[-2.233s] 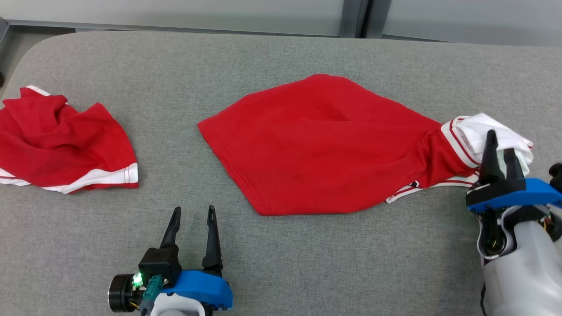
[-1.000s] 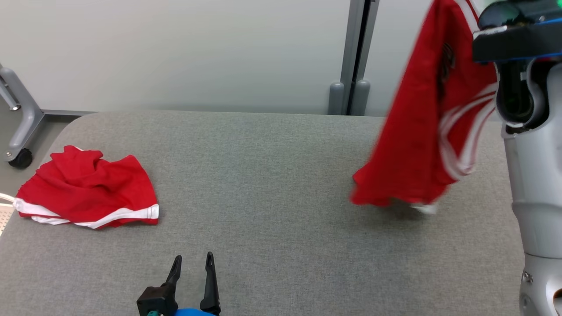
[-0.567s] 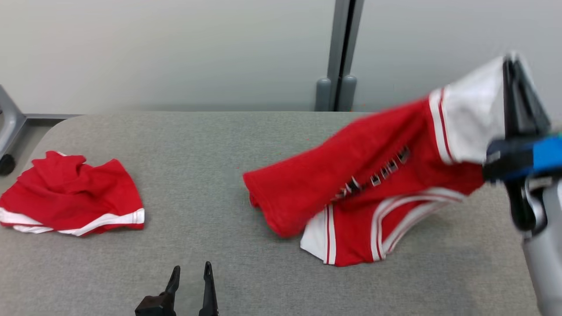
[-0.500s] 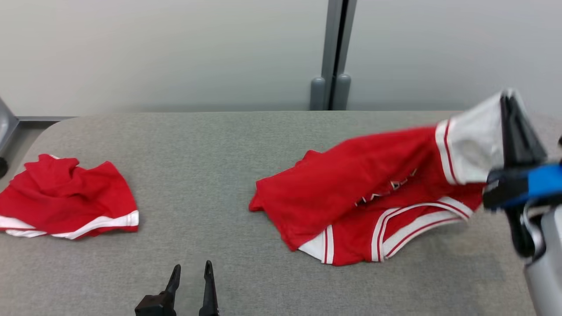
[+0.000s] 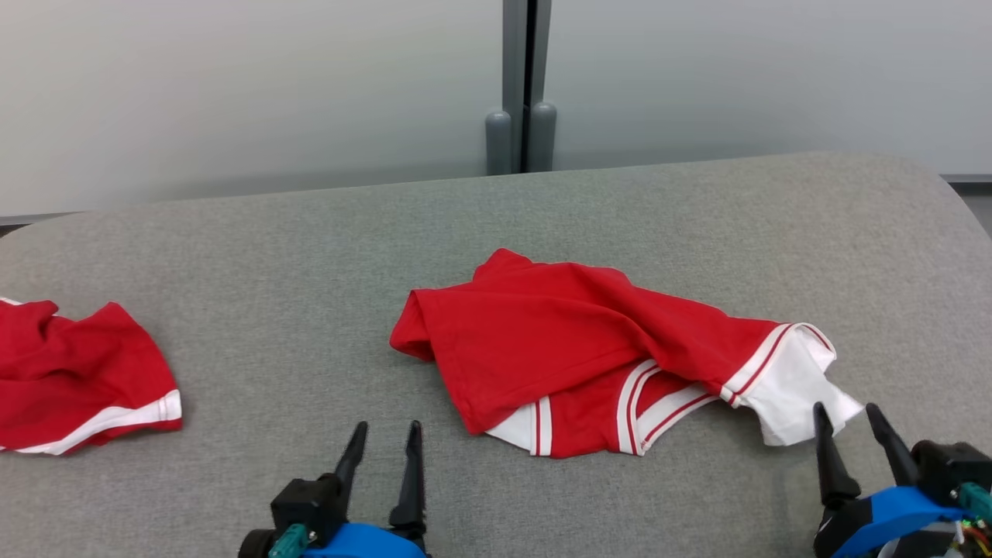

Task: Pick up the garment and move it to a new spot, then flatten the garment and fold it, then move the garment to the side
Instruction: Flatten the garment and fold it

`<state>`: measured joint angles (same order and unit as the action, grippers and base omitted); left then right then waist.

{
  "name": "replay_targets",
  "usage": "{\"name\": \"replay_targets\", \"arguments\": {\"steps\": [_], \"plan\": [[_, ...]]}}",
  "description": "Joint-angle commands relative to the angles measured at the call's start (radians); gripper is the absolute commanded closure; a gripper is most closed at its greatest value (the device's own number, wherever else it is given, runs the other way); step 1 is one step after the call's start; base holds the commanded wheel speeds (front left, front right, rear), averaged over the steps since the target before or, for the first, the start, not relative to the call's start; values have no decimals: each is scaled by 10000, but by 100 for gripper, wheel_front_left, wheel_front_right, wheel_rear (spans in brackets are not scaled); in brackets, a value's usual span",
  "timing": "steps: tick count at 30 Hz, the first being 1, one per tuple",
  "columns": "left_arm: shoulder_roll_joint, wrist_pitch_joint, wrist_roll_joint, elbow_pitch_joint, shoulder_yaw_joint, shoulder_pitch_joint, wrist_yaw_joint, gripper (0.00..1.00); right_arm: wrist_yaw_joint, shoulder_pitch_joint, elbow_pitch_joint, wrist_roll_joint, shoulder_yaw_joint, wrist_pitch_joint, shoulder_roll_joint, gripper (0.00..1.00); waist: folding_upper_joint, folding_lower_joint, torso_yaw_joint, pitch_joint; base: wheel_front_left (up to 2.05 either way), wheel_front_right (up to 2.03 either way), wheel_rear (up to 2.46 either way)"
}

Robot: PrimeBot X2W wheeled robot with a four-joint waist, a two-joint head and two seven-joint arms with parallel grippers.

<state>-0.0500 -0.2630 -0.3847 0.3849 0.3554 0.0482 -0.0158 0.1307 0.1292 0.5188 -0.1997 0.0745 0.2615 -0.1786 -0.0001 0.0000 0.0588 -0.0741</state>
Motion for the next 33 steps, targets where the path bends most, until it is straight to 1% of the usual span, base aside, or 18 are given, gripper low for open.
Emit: {"name": "replay_targets", "arguments": {"steps": [1,5,8,14,22,28,29,31,32,33], "plan": [[-3,-27,-112,80,126,163,101,0,1,-257,-20,64,59,54,142,0,1,0,48,-40,0,0,0],[-6,-27,-669,479,690,449,383,0,1,-348,-317,144,328,56,564,0,1,0,284,-266,0,0,0],[-9,-29,-1225,655,954,726,587,0,1,-246,-605,171,393,53,690,0,1,0,470,-447,0,0,0],[-4,-27,-1993,882,1048,1162,693,0,1,92,-1008,125,245,53,791,0,1,0,844,-783,0,0,0],[-7,-27,-2159,1506,949,1650,611,0,1,350,-1381,11,126,54,799,0,1,0,1195,-1129,0,0,0],[-6,-27,-2139,1992,905,1923,103,0,1,521,-1599,14,66,54,863,0,1,0,1370,-1315,0,0,0],[-4,-27,-2170,2024,921,1945,75,0,1,527,-1636,-9,57,54,879,0,1,0,1387,-1331,0,0,0],[-3,-27,-2289,1911,973,1985,259,0,1,526,-1678,-10,18,54,903,0,1,0,1427,-1355,0,0,0],[-4,-27,-2281,1863,980,2003,307,5,1,535,-1685,-13,4,54,912,0,1,0,1444,-1364,0,0,0],[-10,-27,-2267,1824,963,2020,332,60,1,558,-1695,-19,0,54,920,0,1,0,1457,-1370,0,0,0]]}}
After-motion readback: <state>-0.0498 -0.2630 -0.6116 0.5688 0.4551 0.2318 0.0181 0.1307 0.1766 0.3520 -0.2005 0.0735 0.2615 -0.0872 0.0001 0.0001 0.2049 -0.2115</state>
